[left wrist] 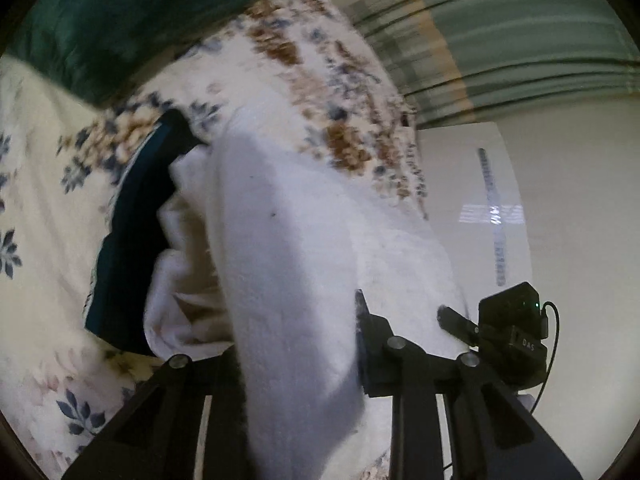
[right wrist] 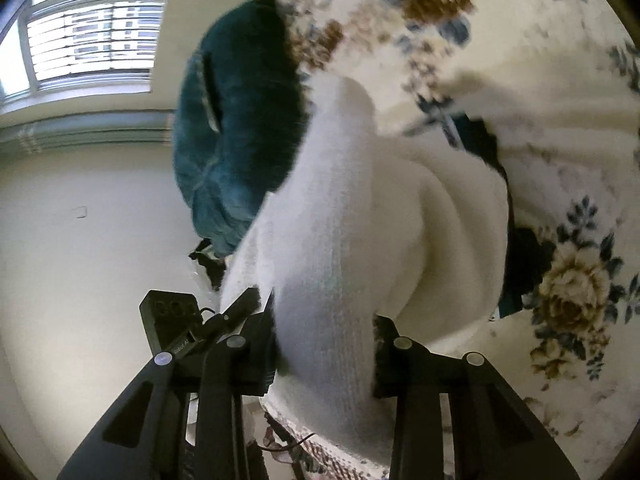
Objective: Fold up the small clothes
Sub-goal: 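Lay the folded sweater onto the dark clothes stack with both grippers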
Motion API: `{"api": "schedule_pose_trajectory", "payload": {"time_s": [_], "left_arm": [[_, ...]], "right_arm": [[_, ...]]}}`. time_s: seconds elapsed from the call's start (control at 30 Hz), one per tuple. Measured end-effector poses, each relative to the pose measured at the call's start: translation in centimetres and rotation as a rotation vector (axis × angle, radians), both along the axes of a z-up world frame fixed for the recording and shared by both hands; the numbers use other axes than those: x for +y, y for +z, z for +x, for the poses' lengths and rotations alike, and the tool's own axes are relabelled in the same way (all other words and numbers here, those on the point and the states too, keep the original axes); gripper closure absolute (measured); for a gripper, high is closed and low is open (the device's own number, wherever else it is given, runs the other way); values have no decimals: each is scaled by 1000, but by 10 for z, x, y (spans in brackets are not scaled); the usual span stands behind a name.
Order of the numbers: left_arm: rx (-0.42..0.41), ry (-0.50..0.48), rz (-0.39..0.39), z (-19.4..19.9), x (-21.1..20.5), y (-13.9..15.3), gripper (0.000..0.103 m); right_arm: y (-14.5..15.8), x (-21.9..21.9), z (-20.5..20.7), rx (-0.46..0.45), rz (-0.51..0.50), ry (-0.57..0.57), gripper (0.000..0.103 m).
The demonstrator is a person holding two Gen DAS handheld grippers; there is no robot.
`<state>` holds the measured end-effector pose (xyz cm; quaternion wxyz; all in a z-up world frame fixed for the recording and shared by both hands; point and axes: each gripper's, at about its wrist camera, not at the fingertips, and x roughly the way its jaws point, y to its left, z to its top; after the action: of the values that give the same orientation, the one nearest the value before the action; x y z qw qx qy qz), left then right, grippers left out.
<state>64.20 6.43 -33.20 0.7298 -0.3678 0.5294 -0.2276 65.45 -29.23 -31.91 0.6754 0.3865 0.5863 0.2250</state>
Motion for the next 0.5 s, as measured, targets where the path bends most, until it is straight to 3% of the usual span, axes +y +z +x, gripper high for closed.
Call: {"api": "schedule_pose_trajectory", "payload": {"time_s": [0.17, 0.33, 0.43, 0.5], "left_arm": [[-39, -11, -13, 10, -3, 47, 81], [-76, -4, 10, 25, 3, 73, 81], [-114, -13, 52, 37, 8, 72, 81], [-108, -21, 73, 40, 10, 52, 80]], "right_arm": [[56, -4, 5, -82, 12, -10, 68], [92, 3, 17, -157, 39, -13, 68], [87, 9, 22, -179, 39, -19, 68], [65, 13, 21, -174, 29, -17, 68]]}}
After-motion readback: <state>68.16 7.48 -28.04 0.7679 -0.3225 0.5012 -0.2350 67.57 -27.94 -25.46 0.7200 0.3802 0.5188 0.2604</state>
